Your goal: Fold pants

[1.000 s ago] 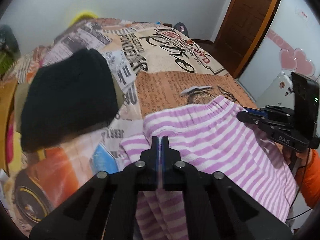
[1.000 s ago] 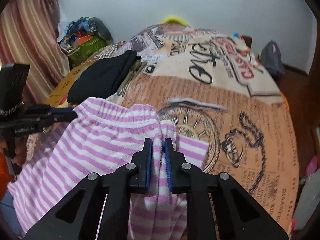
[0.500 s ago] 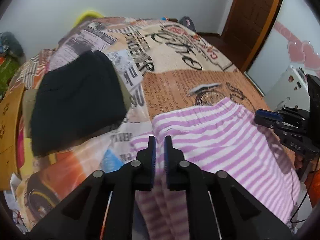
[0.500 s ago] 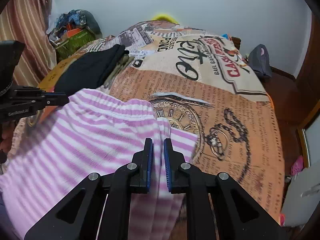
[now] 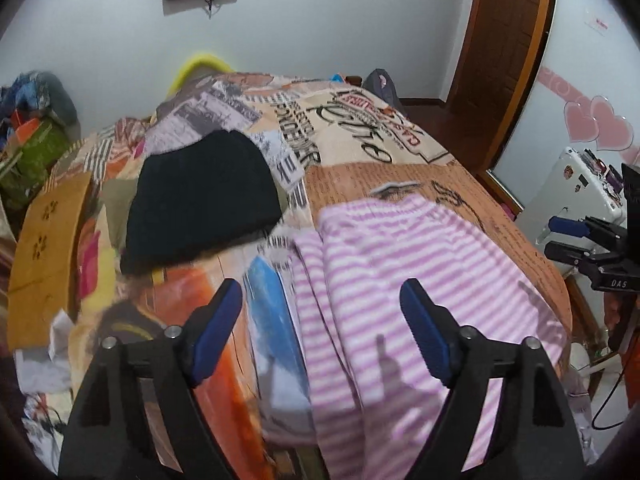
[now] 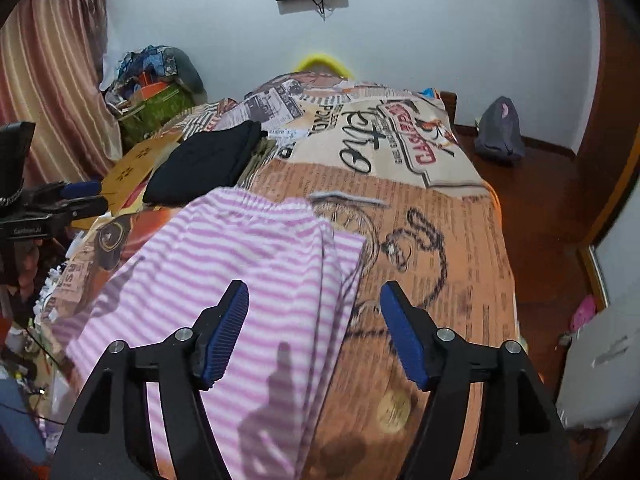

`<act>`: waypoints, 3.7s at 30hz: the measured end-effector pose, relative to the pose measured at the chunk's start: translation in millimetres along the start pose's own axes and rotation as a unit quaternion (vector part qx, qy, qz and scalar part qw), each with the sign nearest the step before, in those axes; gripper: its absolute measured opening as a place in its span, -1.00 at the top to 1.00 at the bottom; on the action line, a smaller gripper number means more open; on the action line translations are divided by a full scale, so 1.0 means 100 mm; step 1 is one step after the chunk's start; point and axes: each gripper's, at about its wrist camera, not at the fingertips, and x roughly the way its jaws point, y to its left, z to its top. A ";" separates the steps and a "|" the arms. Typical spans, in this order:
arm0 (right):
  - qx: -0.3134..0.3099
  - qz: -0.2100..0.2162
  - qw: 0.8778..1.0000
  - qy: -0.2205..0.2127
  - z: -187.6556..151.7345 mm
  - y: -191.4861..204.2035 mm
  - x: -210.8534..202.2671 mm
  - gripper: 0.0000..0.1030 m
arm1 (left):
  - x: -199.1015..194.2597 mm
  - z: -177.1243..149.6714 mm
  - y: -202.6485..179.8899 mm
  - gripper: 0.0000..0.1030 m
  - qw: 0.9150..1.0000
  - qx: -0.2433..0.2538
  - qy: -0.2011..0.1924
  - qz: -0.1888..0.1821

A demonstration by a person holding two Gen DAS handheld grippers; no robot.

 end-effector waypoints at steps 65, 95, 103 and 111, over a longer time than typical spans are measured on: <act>0.027 0.134 0.989 0.051 0.01 0.04 0.71 0.44 | 0.91 0.14 -0.35 0.47 0.989 -0.006 0.093 -0.115; -0.095 0.139 0.977 -0.130 1.92 1.04 0.94 0.45 | 0.08 1.52 1.33 0.50 0.993 -0.029 -0.115 -0.012; -0.109 0.142 0.977 -0.115 2.28 1.27 1.86 0.45 | 0.91 1.67 2.18 0.50 0.995 -0.042 -0.088 0.014; -0.089 0.129 0.988 -0.015 2.10 1.25 2.92 0.45 | 2.08 1.32 2.84 0.43 0.995 -0.086 0.012 0.054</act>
